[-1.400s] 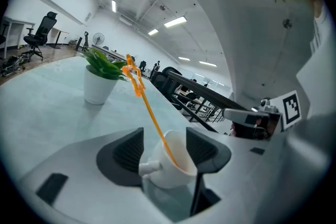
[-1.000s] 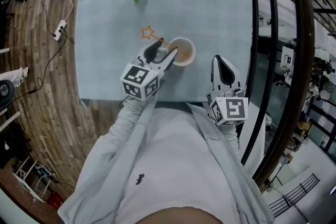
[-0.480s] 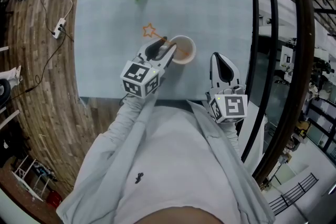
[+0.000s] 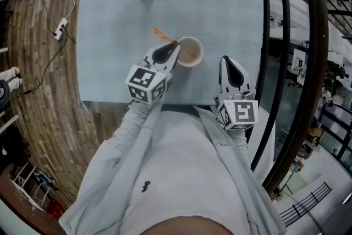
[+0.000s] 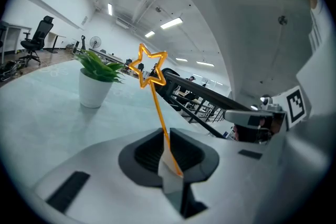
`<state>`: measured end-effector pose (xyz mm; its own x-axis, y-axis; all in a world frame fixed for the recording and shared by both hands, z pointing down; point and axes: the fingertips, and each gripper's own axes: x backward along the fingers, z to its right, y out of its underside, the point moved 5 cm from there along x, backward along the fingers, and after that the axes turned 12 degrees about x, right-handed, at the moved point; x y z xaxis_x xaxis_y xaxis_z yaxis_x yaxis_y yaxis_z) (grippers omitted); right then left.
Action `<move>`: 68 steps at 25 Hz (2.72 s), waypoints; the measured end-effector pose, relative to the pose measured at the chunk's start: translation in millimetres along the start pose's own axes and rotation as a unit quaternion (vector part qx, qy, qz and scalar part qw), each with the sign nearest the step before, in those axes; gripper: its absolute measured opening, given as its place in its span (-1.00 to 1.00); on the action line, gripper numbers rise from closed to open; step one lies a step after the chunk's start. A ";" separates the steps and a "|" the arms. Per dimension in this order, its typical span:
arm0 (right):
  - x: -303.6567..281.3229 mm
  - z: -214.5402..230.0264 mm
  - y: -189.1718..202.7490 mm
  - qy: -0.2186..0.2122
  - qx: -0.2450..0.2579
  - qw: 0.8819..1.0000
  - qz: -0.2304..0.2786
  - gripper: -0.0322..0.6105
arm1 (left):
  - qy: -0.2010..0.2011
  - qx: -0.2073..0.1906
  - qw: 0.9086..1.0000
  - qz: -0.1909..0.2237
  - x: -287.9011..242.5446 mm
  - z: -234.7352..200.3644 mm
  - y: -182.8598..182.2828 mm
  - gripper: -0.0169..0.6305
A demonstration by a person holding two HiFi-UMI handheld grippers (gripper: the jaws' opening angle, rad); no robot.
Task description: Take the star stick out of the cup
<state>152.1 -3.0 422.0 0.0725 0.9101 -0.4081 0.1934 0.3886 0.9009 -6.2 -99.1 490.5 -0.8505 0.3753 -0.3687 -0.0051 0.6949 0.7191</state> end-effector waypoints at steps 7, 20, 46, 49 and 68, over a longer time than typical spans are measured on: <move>-0.1 0.6 0.3 -0.002 0.000 1.000 0.001 -0.85 | 0.002 0.002 1.000 0.003 0.8 2.0 0.5 -0.82; 1.8 3.7 -4.1 -0.005 -0.004 1.000 0.013 -0.85 | 0.007 0.001 1.000 0.009 2.9 11.5 -5.0 -0.85; -15.5 7.4 -47.9 -0.062 0.018 0.994 0.089 -0.85 | -0.031 -0.062 0.992 0.103 45.6 49.4 -65.2 -0.86; -19.8 2.9 -53.7 -0.078 0.023 0.992 0.098 -0.85 | -0.049 -0.077 0.988 0.121 58.8 50.4 -74.8 -0.86; -22.8 -9.5 -65.1 -0.107 0.033 0.987 0.111 -0.85 | -0.188 -0.162 0.959 0.140 129.3 33.9 -72.4 -0.86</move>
<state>128.5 -47.6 374.1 0.3250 0.9175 -0.2294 0.2129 0.1654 0.9630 -98.0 -80.1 370.8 -0.5925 0.7561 -0.2779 -0.0197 0.3312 0.9433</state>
